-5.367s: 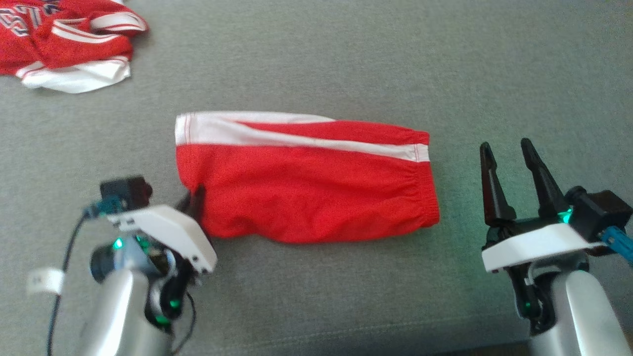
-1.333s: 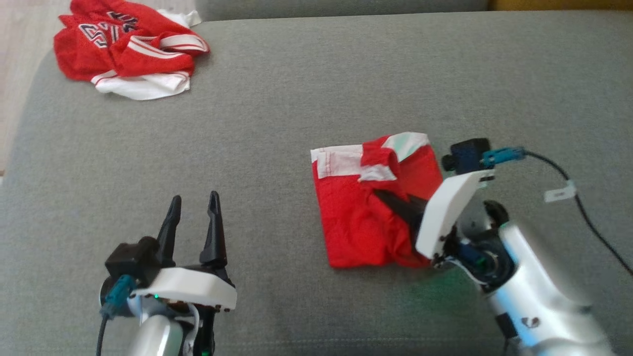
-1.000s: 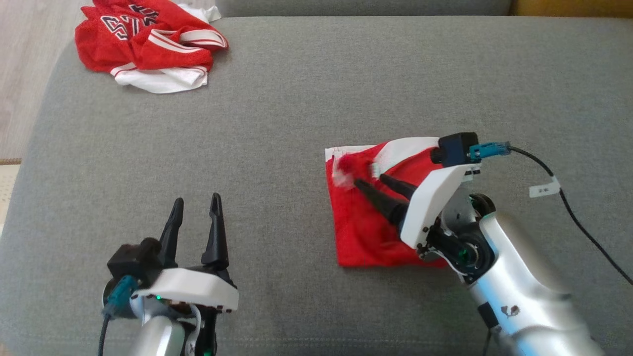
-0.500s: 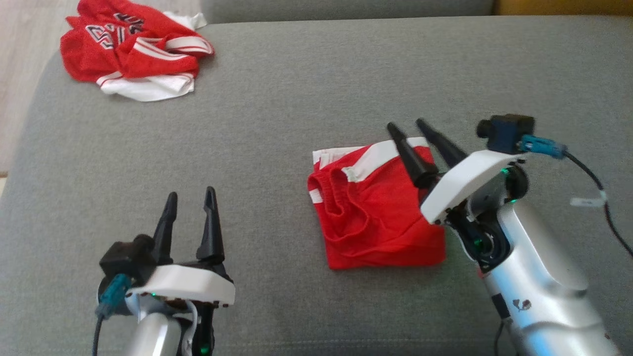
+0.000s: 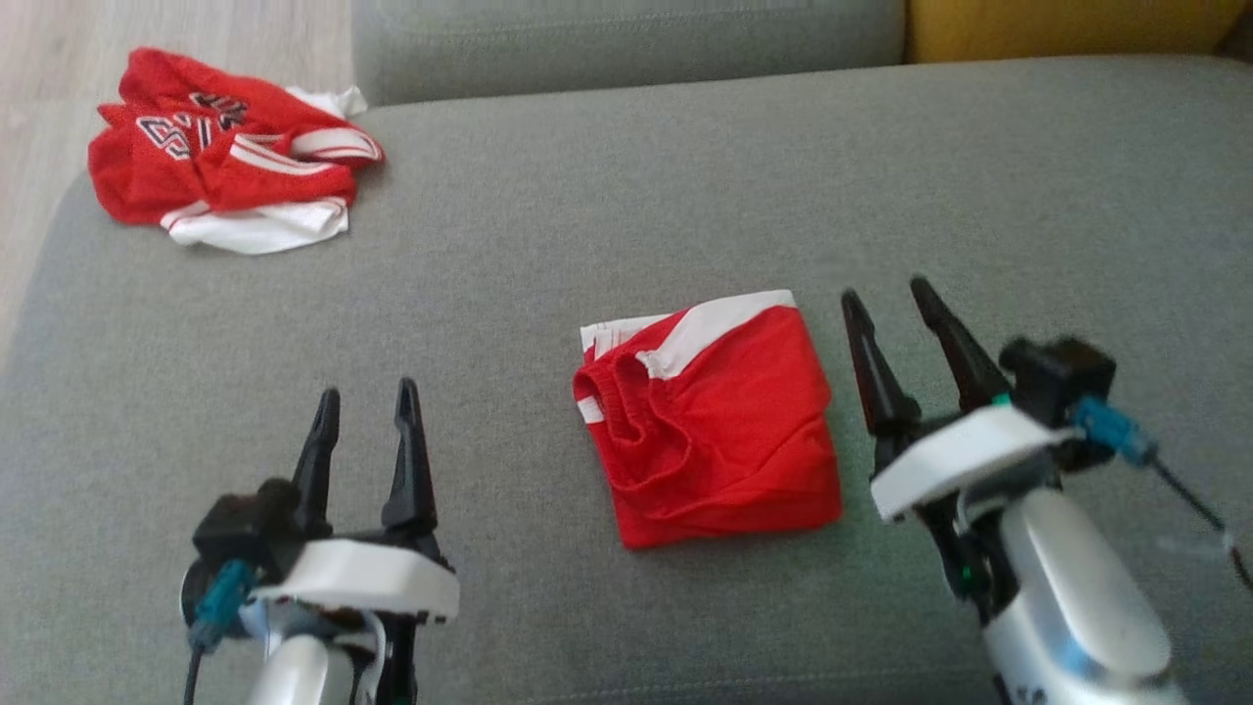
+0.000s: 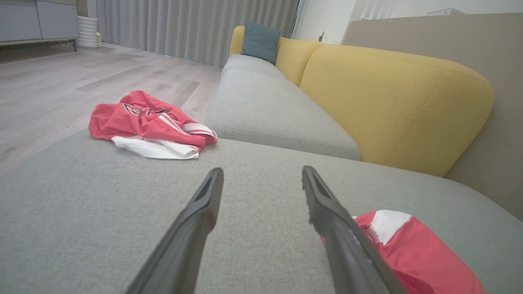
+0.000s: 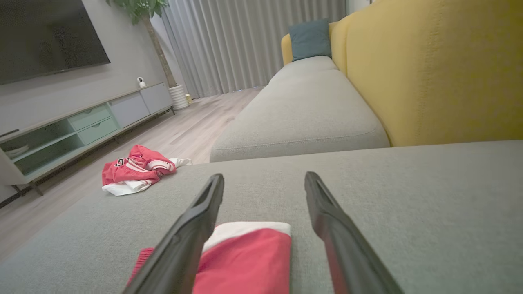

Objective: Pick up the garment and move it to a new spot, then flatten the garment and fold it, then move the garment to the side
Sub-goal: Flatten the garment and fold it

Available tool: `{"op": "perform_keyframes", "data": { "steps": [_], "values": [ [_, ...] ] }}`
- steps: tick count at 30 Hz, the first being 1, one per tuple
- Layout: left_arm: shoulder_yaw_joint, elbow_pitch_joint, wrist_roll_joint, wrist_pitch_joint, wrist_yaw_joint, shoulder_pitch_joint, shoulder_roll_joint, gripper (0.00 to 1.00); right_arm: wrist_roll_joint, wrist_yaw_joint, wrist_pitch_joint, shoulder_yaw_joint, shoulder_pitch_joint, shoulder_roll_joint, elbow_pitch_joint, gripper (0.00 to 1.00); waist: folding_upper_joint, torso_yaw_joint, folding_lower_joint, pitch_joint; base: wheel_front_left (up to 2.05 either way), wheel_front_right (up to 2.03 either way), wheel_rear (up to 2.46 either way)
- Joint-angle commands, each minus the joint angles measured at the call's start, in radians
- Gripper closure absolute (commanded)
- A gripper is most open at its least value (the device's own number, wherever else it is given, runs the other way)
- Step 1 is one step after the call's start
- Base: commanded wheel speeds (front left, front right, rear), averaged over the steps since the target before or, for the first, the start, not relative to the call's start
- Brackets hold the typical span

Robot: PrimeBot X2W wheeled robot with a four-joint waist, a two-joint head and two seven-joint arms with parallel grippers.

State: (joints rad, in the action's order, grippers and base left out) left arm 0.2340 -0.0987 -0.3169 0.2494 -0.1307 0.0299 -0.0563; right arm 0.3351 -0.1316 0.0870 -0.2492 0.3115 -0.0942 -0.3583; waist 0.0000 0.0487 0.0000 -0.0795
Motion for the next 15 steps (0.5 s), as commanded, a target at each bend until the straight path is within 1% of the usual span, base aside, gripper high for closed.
{"op": "perform_keyframes", "data": {
  "steps": [1,6,9,15],
  "values": [
    [-0.042,0.039,0.012,0.012,0.002,-0.006,0.003,0.0,-0.027,0.001,0.029,0.003,-0.006,0.025,0.046,0.0,0.0,0.005,0.0,0.019,0.0,0.0,0.0],
    [-0.047,0.052,0.03,0.012,0.005,-0.059,0.004,0.0,-0.099,0.001,0.083,0.057,-0.093,0.041,0.073,0.0,0.0,0.009,0.0,0.053,0.0,0.0,0.0],
    [-0.053,0.057,0.036,0.012,0.01,-0.081,0.004,0.0,-0.113,0.001,0.09,0.069,-0.123,0.043,0.087,0.0,0.0,0.011,0.0,0.064,0.0,0.0,0.0],
    [-0.061,0.062,0.043,0.012,0.018,-0.122,0.005,0.0,-0.078,0.001,0.096,0.108,-0.184,0.044,0.115,0.0,0.0,0.007,0.0,0.081,0.0,0.0,0.0]
  ]
}}
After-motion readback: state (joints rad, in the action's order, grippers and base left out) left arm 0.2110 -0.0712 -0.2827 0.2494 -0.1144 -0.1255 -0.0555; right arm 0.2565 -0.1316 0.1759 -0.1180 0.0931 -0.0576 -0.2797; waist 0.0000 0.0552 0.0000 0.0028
